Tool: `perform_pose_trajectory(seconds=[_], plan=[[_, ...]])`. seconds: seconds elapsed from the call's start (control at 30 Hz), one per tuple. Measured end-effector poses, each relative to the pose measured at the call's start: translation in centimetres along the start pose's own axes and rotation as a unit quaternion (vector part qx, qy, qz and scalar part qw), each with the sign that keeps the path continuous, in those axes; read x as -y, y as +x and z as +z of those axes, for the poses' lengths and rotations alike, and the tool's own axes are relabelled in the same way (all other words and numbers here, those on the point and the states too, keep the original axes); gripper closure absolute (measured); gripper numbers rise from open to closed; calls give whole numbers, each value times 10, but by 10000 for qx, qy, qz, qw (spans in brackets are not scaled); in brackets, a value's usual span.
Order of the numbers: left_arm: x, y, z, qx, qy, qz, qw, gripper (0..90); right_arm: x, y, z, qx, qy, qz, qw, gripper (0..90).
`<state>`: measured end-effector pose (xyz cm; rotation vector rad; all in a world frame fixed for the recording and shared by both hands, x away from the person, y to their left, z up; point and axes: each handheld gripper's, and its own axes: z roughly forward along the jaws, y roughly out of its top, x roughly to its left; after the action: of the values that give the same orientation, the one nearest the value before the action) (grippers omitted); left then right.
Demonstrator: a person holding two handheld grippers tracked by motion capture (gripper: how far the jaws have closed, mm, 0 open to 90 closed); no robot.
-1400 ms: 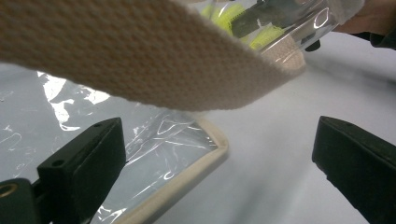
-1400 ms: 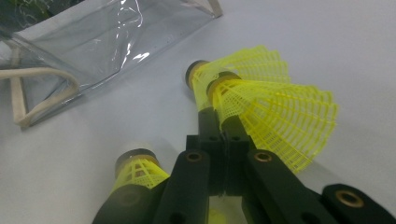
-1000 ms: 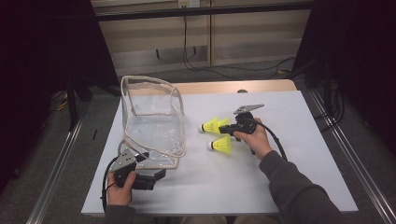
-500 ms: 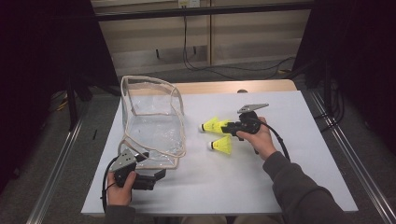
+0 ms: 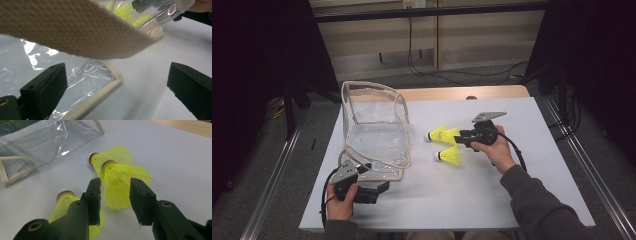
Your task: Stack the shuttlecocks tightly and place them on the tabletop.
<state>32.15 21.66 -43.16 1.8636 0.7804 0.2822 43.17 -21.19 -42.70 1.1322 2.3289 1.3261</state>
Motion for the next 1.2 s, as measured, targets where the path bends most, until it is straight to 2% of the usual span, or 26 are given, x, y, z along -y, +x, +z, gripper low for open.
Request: perform_pose_trajectory(seconds=[0.27, 0.43, 0.6, 0.87, 1.2], plan=[[0, 0, 0, 2, -9, 1, 10000, 27, 1, 2, -11, 96, -63, -113, 9999, 567], [0, 0, 0, 8, -14, 8, 10000, 27, 4, 3, -15, 114, -102, -42, 9999, 527], [0, 0, 1, 3, -14, 5, 10000, 27, 7, 5, -19, 183, -108, -161, 9996, 488], [0, 0, 1, 7, -12, 5, 10000, 27, 10, 6, -23, 189, -151, -96, 9997, 411], [0, -1, 0, -3, 2, 17, 10000, 27, 16, 7, -29, 306, -204, -16, 9993, 317]])
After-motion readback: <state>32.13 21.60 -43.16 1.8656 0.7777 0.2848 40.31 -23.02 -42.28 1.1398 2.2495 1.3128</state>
